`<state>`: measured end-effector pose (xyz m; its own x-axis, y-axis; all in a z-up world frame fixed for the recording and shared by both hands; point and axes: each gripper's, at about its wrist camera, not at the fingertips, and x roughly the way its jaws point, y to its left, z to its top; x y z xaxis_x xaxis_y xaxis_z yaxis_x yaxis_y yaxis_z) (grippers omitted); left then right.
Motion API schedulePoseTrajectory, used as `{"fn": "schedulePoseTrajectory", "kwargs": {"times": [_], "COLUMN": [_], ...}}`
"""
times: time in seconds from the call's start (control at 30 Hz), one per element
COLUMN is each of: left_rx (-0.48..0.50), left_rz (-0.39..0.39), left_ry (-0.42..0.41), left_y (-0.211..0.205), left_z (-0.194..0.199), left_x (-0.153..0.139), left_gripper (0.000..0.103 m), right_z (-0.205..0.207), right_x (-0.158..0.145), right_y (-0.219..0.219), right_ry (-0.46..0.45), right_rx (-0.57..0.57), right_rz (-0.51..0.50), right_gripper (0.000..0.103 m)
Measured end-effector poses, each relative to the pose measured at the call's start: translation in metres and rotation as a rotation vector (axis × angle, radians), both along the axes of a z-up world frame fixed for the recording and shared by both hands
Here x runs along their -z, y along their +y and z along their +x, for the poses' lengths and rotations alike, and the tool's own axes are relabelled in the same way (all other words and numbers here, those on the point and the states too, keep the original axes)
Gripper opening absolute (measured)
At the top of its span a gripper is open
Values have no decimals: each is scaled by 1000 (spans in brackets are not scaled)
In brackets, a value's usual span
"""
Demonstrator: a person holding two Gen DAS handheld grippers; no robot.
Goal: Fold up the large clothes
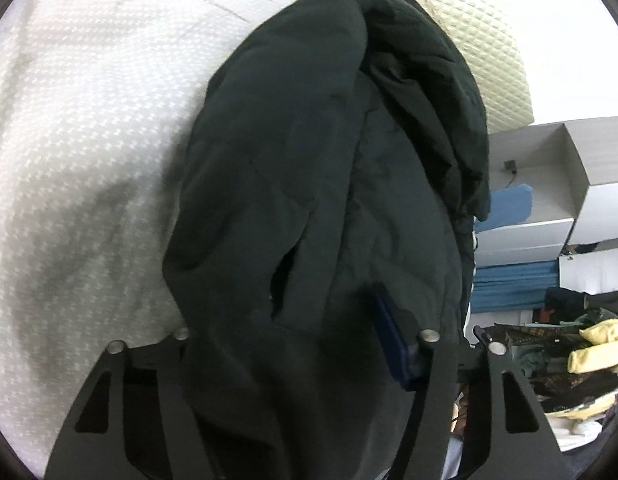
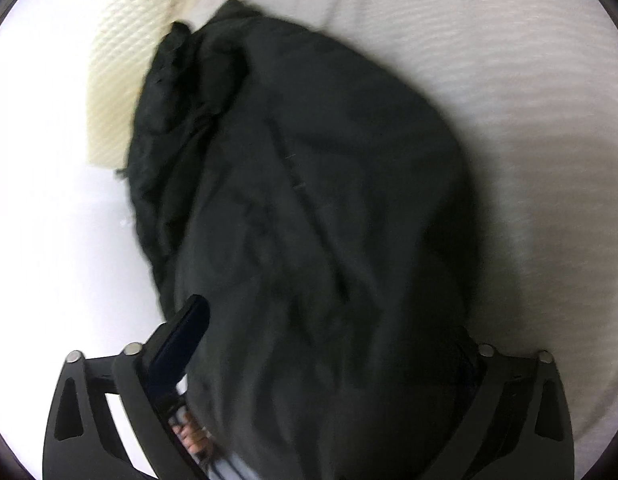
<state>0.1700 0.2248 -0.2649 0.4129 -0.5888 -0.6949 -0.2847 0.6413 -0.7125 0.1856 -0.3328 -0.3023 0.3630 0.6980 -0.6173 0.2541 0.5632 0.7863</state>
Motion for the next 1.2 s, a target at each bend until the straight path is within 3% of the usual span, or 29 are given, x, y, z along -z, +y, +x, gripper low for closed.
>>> {"fn": "schedulePoseTrajectory", "kwargs": {"times": [0.2,0.27,0.37,0.5,0.73,0.93,1.2], "left_rx": [7,13,16,25,6,-8,4], "left_rz": [-33,-27,-16,-37,-70,-84,-90], "left_ry": [-38,-56,-75,-139,-210,-229,-316], "left_y": [4,1,-4,-12,-13,-1,12], "left_z": [-4,-4,-2,-2,-16,-32,-66], "left_x": [-5,-7,-11,-25,-57,-89,-144], "left_gripper": [42,37,26,14,10,9,9], "right_z": [-2,-2,-5,-14,-43,-70,-122], "right_x": [-24,-30,-38,-58,-107,-135,-174], "right_y": [17,19,10,2,1,-8,-20], "right_ry": [-104,-135,-186,-281,-484,-568,-652], "right_rx": [-80,-93,-86,-69,-85,-67,-63], "right_rz": [15,20,40,45,38,89,144], "right_gripper": [64,35,14,10,8,7,7]}}
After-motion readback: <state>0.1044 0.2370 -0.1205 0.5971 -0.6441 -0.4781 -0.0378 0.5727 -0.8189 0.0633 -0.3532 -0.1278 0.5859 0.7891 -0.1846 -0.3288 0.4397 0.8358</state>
